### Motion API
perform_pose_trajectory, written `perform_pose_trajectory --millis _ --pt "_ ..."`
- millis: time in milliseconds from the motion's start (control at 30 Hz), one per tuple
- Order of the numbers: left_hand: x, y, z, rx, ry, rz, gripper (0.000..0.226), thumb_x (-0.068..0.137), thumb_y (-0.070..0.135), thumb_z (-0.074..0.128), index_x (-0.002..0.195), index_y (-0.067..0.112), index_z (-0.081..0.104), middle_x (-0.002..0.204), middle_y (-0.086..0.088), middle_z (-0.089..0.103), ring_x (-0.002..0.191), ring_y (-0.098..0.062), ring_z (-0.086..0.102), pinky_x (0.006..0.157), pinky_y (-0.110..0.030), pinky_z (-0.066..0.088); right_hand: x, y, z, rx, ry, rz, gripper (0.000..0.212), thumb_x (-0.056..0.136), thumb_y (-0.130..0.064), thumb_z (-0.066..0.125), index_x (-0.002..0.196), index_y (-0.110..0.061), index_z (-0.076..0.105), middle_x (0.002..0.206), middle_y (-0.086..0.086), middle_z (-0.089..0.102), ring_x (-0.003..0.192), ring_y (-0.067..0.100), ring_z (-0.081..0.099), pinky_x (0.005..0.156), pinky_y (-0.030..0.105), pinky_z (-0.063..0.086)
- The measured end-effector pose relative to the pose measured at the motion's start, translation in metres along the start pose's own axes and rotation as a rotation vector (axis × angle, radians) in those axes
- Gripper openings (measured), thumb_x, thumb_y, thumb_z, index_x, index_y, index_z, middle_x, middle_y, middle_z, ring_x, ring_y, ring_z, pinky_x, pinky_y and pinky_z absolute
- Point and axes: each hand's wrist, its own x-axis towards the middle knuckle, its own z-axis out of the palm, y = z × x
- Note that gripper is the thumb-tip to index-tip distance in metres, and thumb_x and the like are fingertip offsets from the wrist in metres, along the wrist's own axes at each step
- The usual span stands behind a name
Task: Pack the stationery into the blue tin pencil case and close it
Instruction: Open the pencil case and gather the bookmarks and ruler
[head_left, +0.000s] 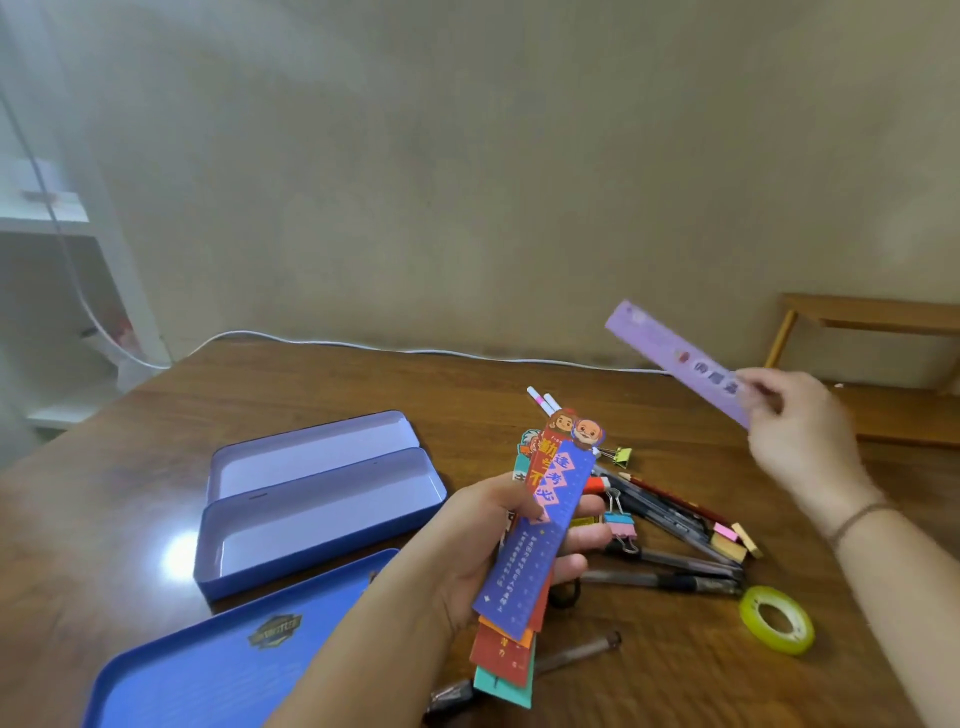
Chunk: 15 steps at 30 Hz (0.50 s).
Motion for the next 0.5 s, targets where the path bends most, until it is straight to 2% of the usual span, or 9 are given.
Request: perform_pose_trajectory --millis 33,100,167,233,300,367,433,500 --pt "0.000 0.000 -0.001 -0.001 -0.019 -0.013 0.036 0.093 0.012 0.039 0.123 0.002 0.057 0.115 -0.012 0.072 0.093 -0.026 0.073 0.060 -0.031 0.060 -0.002 -0.005 -0.013 0.159 -0.045 -0.010 0.019 0.095 -0.017 0.055 0.097 -0.028 0.071 0.094 0.005 0.068 0.071 0.016 0.056 0.060 0.024 0.044" --pt "0.001 0.000 -0.004 -0.021 -0.129 -0.044 0.053 0.096 0.042 0.042 0.129 0.002 0.056 0.122 -0.015 0.067 0.094 -0.028 0.071 0.061 -0.032 0.059 -0.014 -0.025 -0.036 0.326 -0.335 -0.142 0.025 0.090 -0.017 0.059 0.087 -0.039 0.072 0.081 -0.007 0.071 0.064 0.009 0.061 0.058 0.016 0.048" --pt "0.004 -0.001 -0.008 0.003 -0.275 -0.069 0.078 0.090 0.068 0.037 0.137 0.007 0.051 0.131 -0.019 0.059 0.097 -0.030 0.068 0.065 -0.035 0.059 -0.028 -0.044 -0.049 0.240 -0.612 -0.347 0.031 0.087 -0.010 0.065 0.089 -0.039 0.074 0.087 -0.012 0.071 0.079 0.009 0.066 0.069 0.019 0.051" --pt "0.001 -0.003 -0.009 0.069 -0.407 -0.114 0.085 0.087 0.074 0.035 0.142 0.010 0.045 0.139 -0.020 0.051 0.099 -0.030 0.067 0.071 -0.035 0.059 -0.037 -0.055 -0.046 0.117 -0.679 -0.482 0.028 0.086 -0.008 0.068 0.094 -0.034 0.074 0.091 -0.018 0.068 0.089 0.008 0.064 0.074 0.021 0.049" --pt "-0.005 -0.004 -0.005 0.098 -0.495 -0.162 0.068 0.094 0.062 0.040 0.139 0.012 0.047 0.136 -0.017 0.053 0.100 -0.028 0.065 0.075 -0.032 0.058 -0.049 -0.064 -0.036 0.020 -0.648 -0.576 0.023 0.083 -0.019 0.072 0.101 -0.035 0.070 0.091 -0.022 0.062 0.092 0.006 0.059 0.075 0.020 0.046" --pt "-0.007 -0.008 -0.002 0.127 -0.488 -0.144 0.041 0.099 0.031 0.049 0.136 0.015 0.048 0.129 -0.017 0.057 0.090 -0.026 0.065 0.071 -0.030 0.056 -0.060 -0.067 -0.025 -0.053 -0.566 -0.610 0.032 0.080 -0.028 0.075 0.110 -0.034 0.067 0.105 -0.019 0.055 0.101 0.005 0.050 0.084 0.019 0.041" --pt "-0.004 -0.013 -0.001 0.158 -0.406 -0.082 0.046 0.093 0.004 0.048 0.137 0.016 0.047 0.119 -0.021 0.059 0.075 -0.023 0.061 0.060 -0.027 0.052 -0.067 -0.067 -0.021 -0.100 -0.460 -0.541 0.050 0.077 -0.033 0.076 0.123 -0.034 0.059 0.122 -0.013 0.044 0.114 0.006 0.038 0.095 0.021 0.035" --pt "0.000 -0.017 0.002 0.137 -0.376 -0.049 0.051 0.085 -0.007 0.043 0.132 0.010 0.051 0.104 -0.021 0.060 0.065 -0.021 0.052 0.049 -0.024 0.043 -0.075 -0.070 -0.020 0.007 -0.486 -0.414 0.055 0.080 -0.030 0.073 0.130 -0.035 0.051 0.127 -0.013 0.039 0.114 0.000 0.041 0.097 0.017 0.038"
